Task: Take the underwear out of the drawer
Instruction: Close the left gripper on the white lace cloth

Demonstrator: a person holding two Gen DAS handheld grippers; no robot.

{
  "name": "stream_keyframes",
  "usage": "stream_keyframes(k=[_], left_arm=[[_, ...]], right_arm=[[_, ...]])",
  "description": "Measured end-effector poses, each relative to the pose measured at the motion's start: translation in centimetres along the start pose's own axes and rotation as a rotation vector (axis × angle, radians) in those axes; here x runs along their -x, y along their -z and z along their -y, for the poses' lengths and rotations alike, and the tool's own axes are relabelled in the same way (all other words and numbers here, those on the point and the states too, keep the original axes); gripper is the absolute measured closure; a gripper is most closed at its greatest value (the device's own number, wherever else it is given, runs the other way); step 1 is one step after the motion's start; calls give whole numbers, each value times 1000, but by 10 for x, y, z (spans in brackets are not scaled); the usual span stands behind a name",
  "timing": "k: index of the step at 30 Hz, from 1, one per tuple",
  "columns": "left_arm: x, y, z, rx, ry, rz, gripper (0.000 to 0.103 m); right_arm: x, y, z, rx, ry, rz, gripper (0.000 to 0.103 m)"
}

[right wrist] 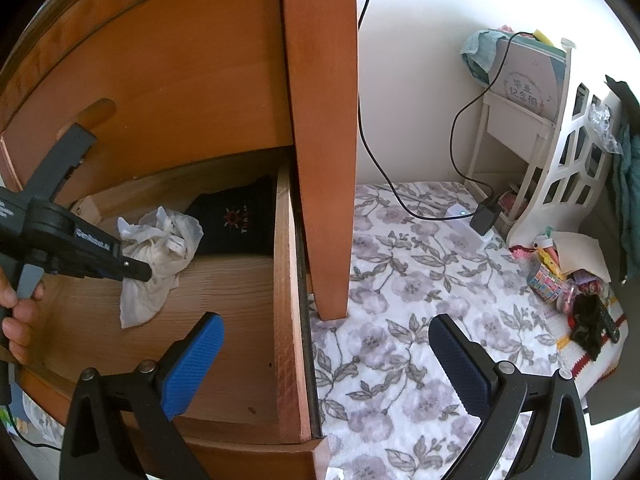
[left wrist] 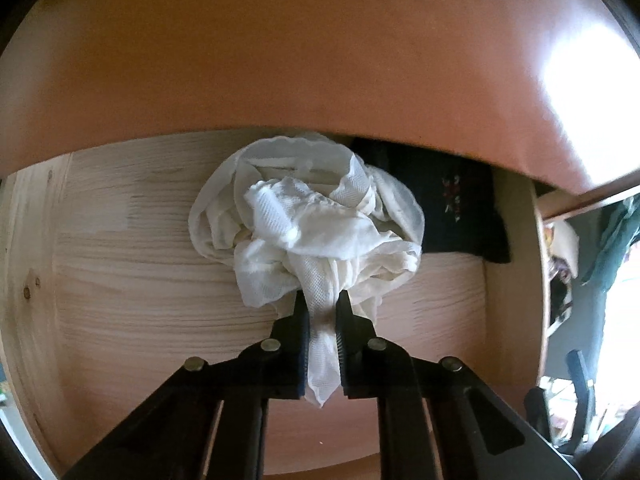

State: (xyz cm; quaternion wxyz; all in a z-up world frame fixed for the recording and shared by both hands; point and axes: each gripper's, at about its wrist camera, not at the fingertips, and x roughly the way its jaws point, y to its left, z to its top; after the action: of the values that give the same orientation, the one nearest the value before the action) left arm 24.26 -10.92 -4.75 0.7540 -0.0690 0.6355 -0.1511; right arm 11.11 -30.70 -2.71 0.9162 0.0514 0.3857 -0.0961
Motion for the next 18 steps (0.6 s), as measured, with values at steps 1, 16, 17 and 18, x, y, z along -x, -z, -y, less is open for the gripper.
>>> stream_keyframes(k=[1,16,17,18], left_arm=[[5,1,-4,3,9,9,92],[69,38,-31,54,172,169,94],[73,39,-32,56,181,180,94],[80,44,-34,55,188,199,94]], right_arm=[[0,0,0,-1,1,-1,0],[13,2,-4,3,12,-8,0],[14,3,-4,2,12,-7,0],[17,3,-4,1,15,-6,0]])
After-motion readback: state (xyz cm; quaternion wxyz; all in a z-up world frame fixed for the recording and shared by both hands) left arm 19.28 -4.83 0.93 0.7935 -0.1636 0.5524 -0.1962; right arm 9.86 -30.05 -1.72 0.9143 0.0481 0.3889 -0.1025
